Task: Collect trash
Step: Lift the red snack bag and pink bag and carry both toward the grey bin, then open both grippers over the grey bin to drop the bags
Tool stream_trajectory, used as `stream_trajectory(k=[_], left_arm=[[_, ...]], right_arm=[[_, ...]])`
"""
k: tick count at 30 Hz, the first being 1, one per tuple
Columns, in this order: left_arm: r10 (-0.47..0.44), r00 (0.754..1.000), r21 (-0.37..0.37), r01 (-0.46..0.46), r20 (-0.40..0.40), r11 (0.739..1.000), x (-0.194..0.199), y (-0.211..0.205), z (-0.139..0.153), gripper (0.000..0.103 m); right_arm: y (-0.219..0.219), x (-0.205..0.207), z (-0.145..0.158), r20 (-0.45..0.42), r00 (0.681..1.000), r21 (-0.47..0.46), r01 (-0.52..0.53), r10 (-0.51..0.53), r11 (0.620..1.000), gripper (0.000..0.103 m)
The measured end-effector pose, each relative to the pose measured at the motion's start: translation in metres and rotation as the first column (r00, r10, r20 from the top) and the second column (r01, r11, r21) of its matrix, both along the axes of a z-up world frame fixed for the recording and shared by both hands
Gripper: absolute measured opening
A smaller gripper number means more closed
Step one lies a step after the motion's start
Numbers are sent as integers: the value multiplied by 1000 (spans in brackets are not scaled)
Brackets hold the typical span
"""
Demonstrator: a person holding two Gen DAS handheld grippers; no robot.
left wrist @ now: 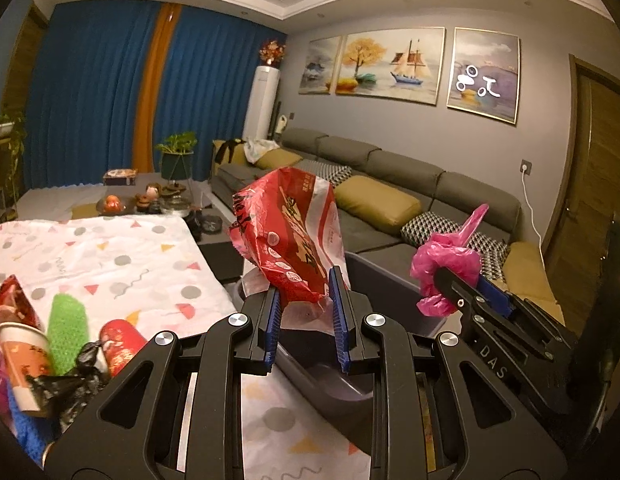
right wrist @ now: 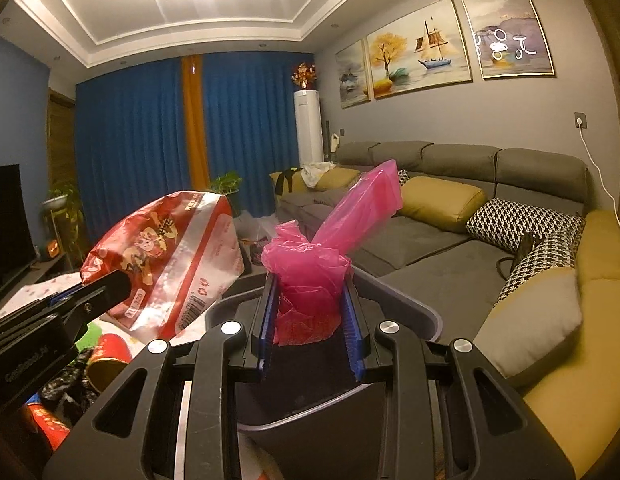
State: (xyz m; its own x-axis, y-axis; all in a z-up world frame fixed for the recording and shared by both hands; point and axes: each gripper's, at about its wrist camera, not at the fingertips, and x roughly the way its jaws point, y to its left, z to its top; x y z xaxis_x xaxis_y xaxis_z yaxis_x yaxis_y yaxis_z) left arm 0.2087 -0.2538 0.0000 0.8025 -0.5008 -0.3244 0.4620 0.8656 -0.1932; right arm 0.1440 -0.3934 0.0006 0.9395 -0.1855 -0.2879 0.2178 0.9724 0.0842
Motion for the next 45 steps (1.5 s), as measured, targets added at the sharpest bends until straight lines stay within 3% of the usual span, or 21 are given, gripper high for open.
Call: stream_trajectory(k=[35, 38, 42, 45], left_arm=[[-97, 986, 12, 99, -135, 995, 56, -36, -41, 23], [-103, 984, 5, 105, -148, 994, 62, -35, -44, 31], [-43, 988, -12, 42, -149, 999, 65, -23, -47, 67], [12, 990, -28, -16, -141, 999, 65, -11, -46, 81]], right_arm=[[-11, 40, -7, -46, 999, 37, -20, 21, 999, 36], [-14, 40, -6, -39, 999, 39, -21, 23, 999, 42], [-17, 40, -6, -33, 999, 47, -14, 16, 999, 48], [-18, 36, -5, -21, 1000, 47, -4, 5, 999, 52]])
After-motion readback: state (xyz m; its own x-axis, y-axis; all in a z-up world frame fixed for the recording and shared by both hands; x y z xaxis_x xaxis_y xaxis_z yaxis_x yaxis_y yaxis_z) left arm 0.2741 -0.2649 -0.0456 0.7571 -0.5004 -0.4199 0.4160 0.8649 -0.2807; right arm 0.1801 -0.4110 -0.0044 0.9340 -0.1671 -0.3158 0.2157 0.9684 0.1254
